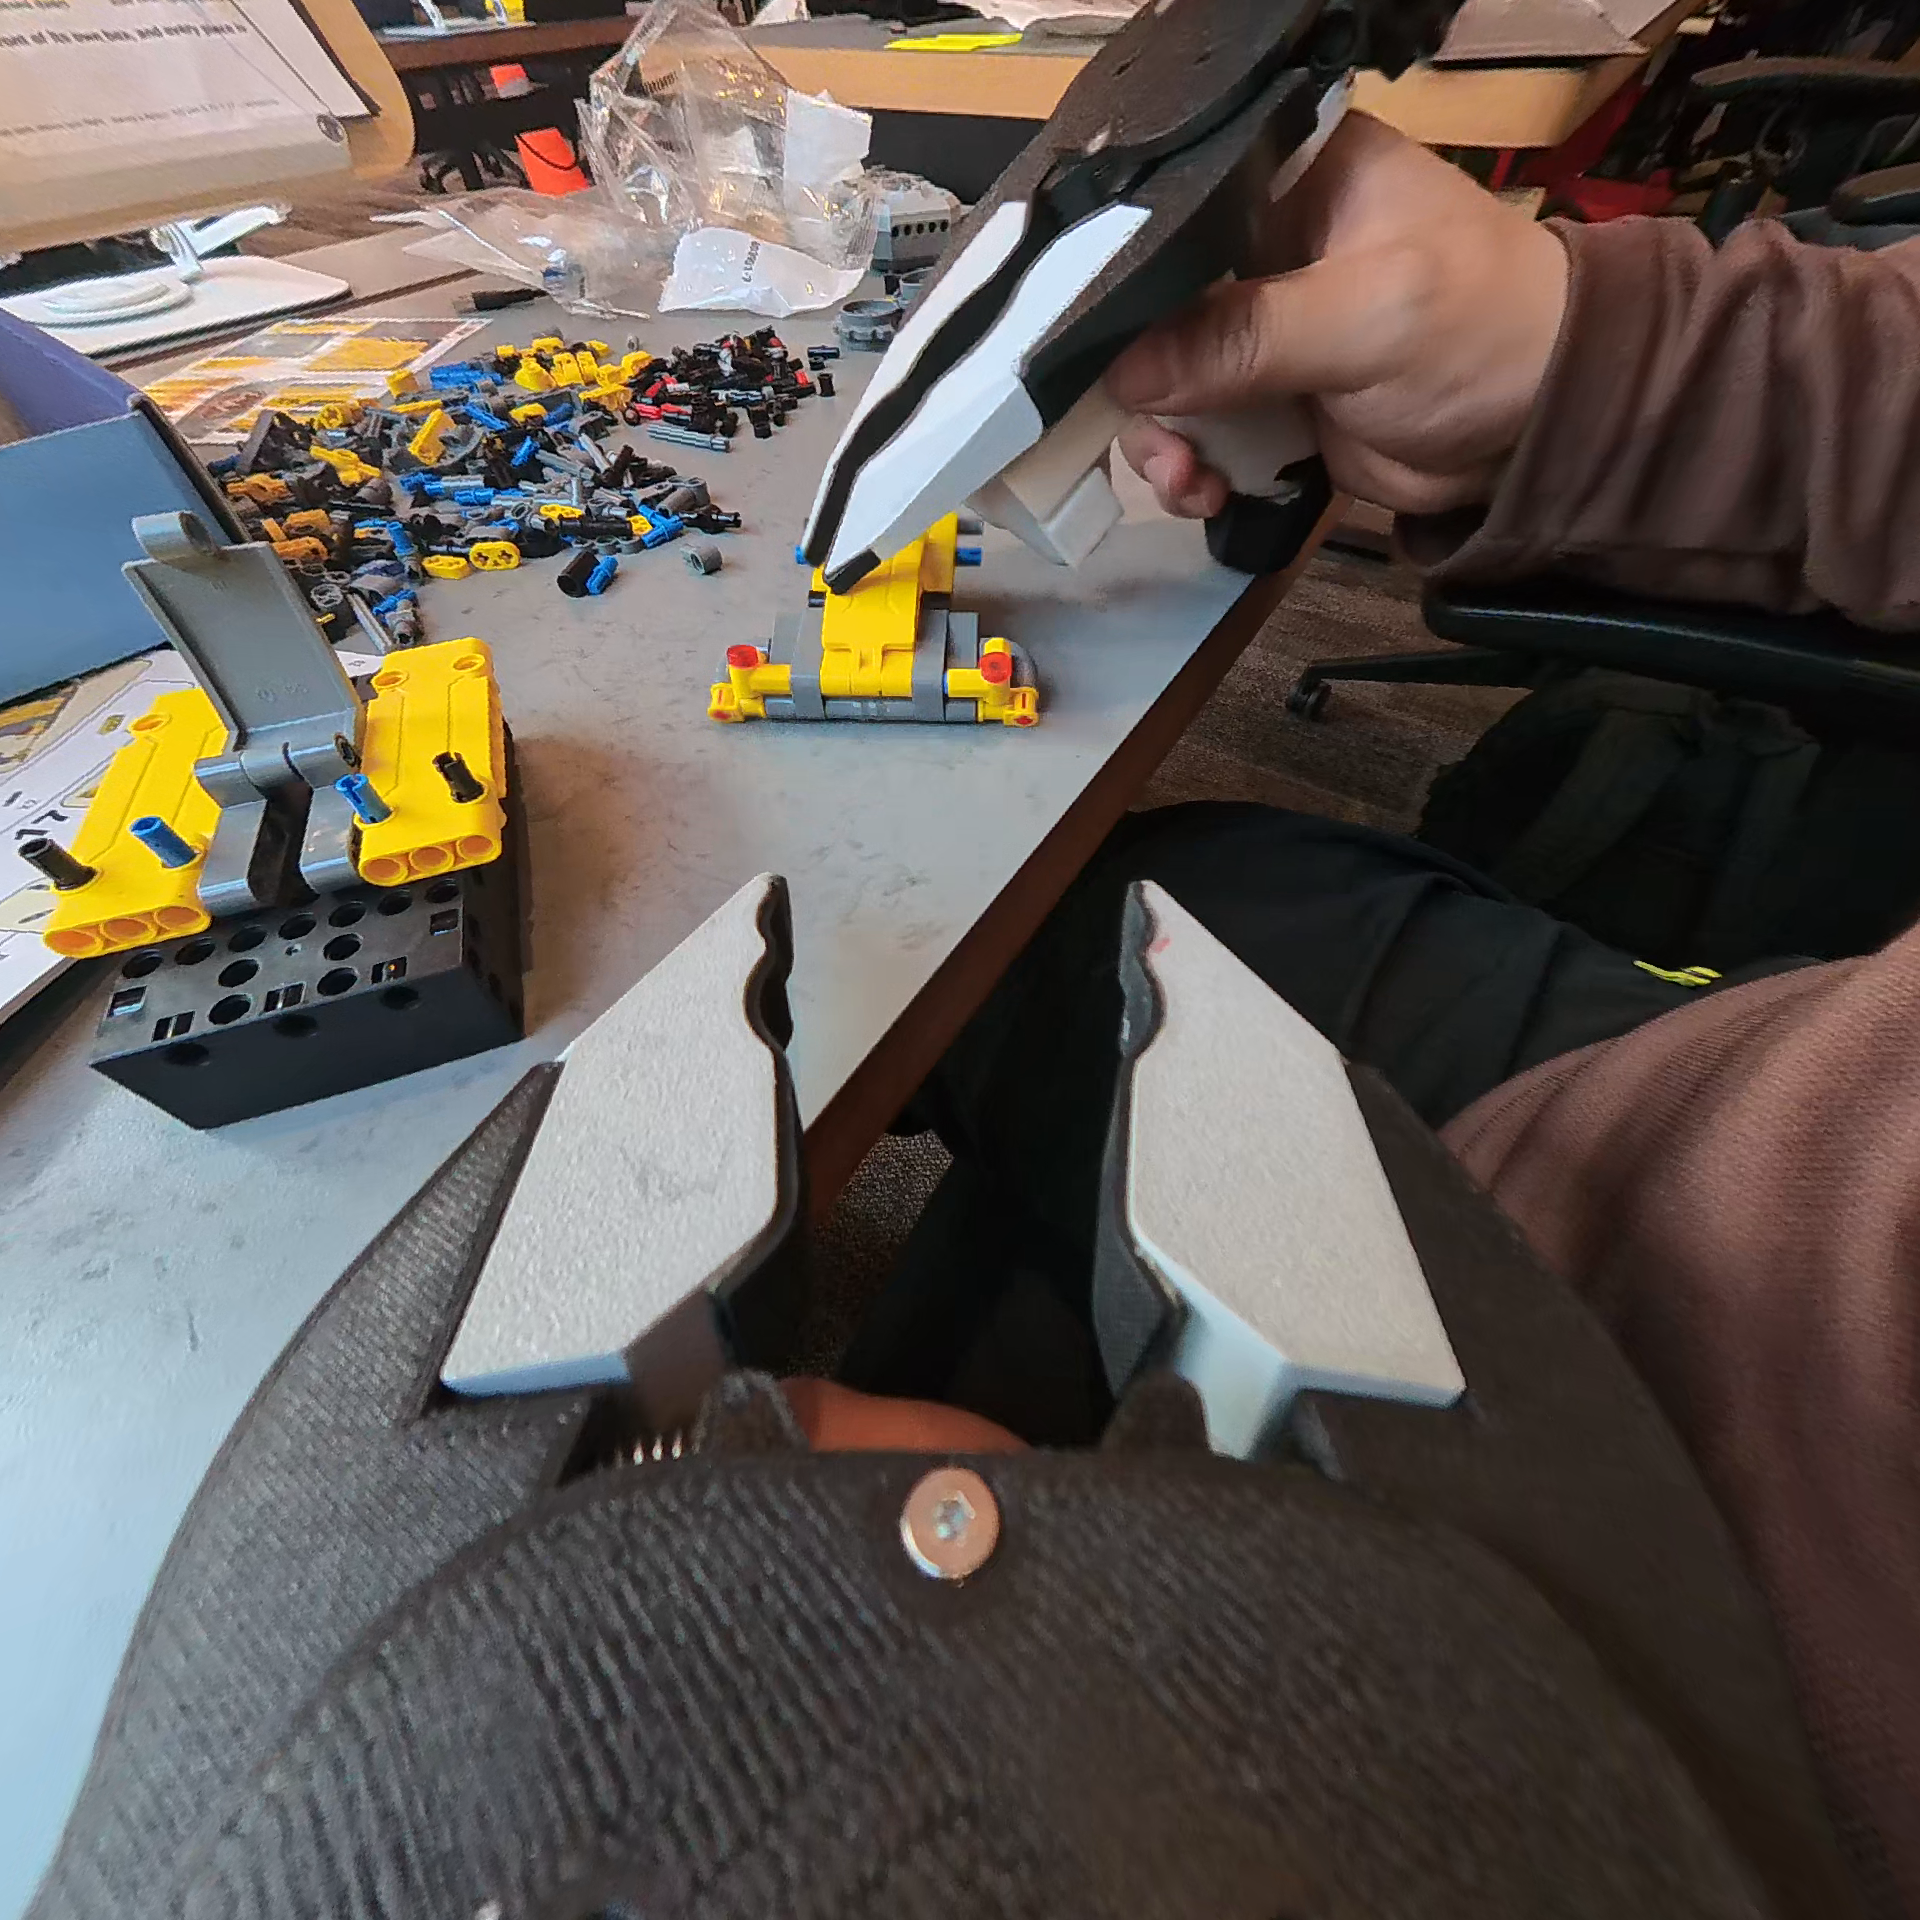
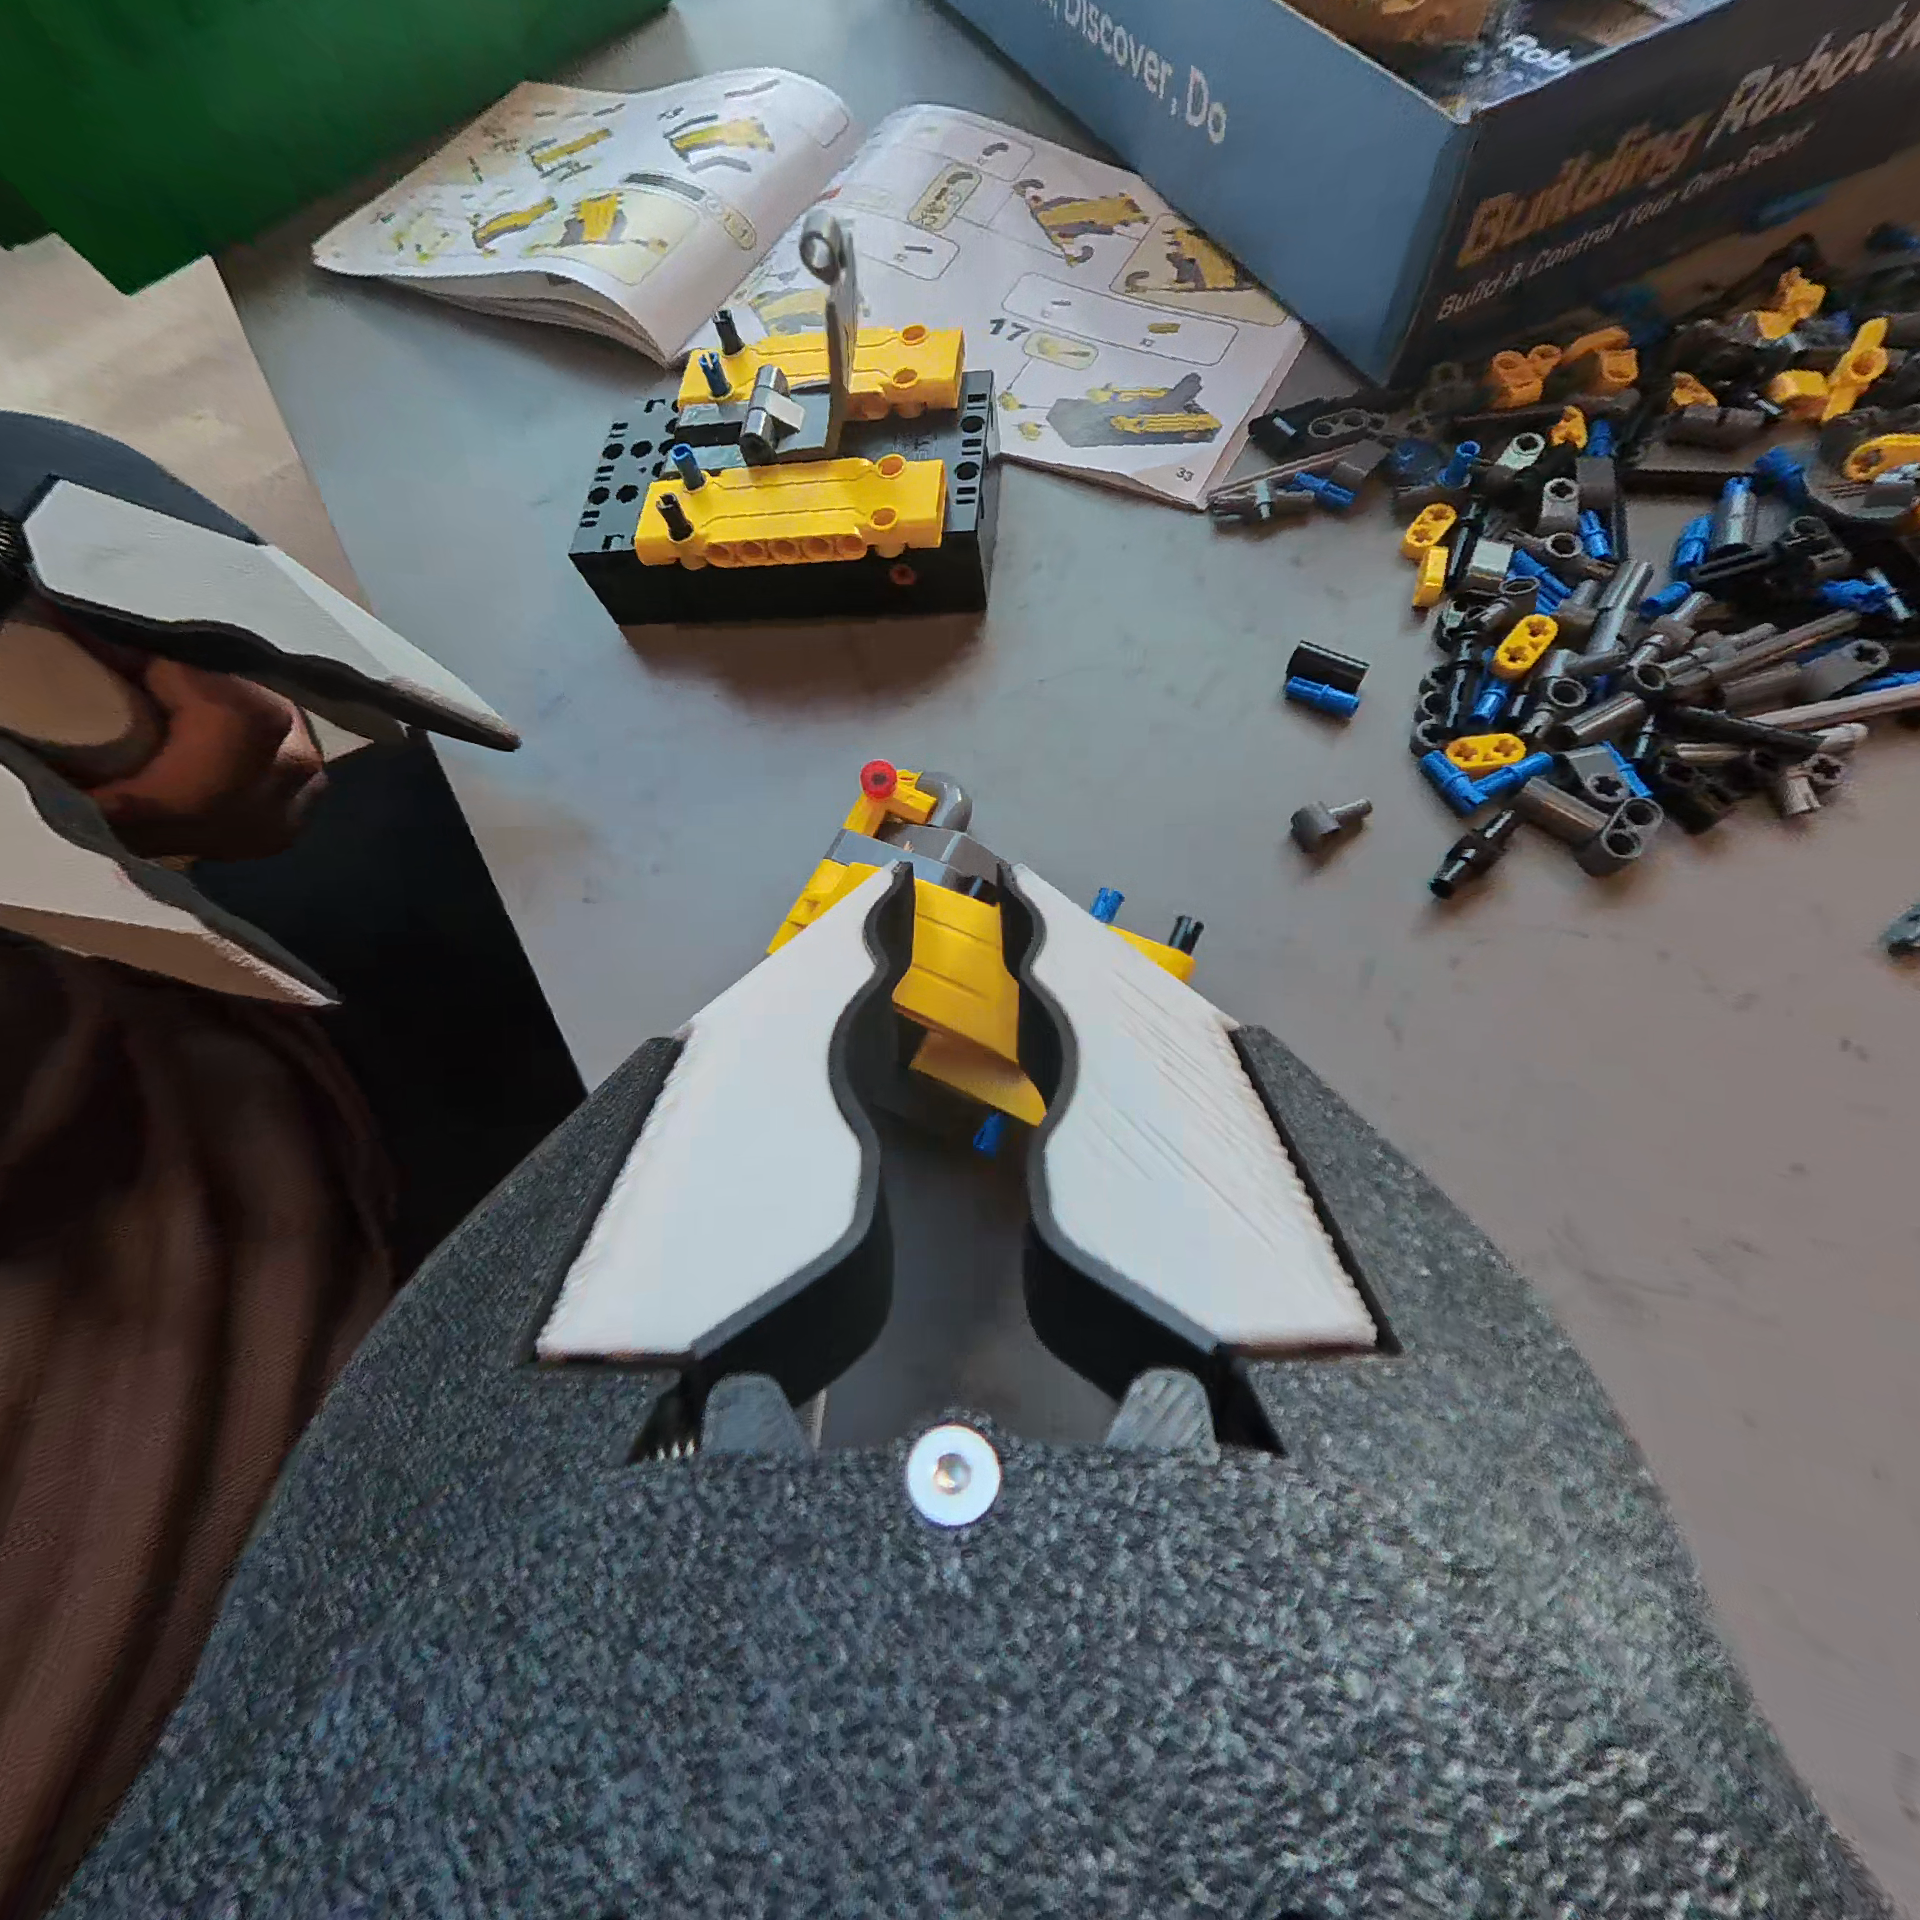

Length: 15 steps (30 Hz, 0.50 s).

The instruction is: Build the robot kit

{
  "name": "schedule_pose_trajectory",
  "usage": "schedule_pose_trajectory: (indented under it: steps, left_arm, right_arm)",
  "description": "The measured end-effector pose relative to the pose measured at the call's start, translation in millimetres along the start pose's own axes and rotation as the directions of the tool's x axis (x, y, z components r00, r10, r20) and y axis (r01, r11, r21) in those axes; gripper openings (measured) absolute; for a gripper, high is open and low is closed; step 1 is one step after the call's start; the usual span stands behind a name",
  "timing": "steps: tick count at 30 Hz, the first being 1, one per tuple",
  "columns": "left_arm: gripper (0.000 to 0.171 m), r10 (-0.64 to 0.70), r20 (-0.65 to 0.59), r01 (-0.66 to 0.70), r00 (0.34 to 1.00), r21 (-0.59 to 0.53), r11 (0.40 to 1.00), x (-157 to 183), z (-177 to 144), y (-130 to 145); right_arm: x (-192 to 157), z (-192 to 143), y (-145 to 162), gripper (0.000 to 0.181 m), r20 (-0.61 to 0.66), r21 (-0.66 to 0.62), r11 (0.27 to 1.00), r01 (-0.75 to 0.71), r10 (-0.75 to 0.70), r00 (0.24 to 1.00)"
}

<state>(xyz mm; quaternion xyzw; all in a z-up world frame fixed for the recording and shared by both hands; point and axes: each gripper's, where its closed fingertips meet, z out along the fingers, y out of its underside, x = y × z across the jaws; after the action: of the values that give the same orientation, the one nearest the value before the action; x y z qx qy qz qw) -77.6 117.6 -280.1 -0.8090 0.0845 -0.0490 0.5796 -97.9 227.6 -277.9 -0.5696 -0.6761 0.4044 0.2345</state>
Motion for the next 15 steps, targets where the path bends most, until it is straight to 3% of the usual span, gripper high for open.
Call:
schedule_pose_trajectory:
  steps: [7,15]
  left_arm:
    - [0.062,0.018,-0.002,-0.018,1.0,-0.004,1.0,4,-1,1]
    - [0.062,0.03,0.002,-0.029,1.0,-0.009,1.0,5,0,2]
  right_arm:
    - [1,0,2,0.015,0.093,-0.011,0.992,-0.122,0.122,0.988]
    - [11,-25,-26,0.024,0.042,0.197,0.979,-0.056,0.048,0.998]
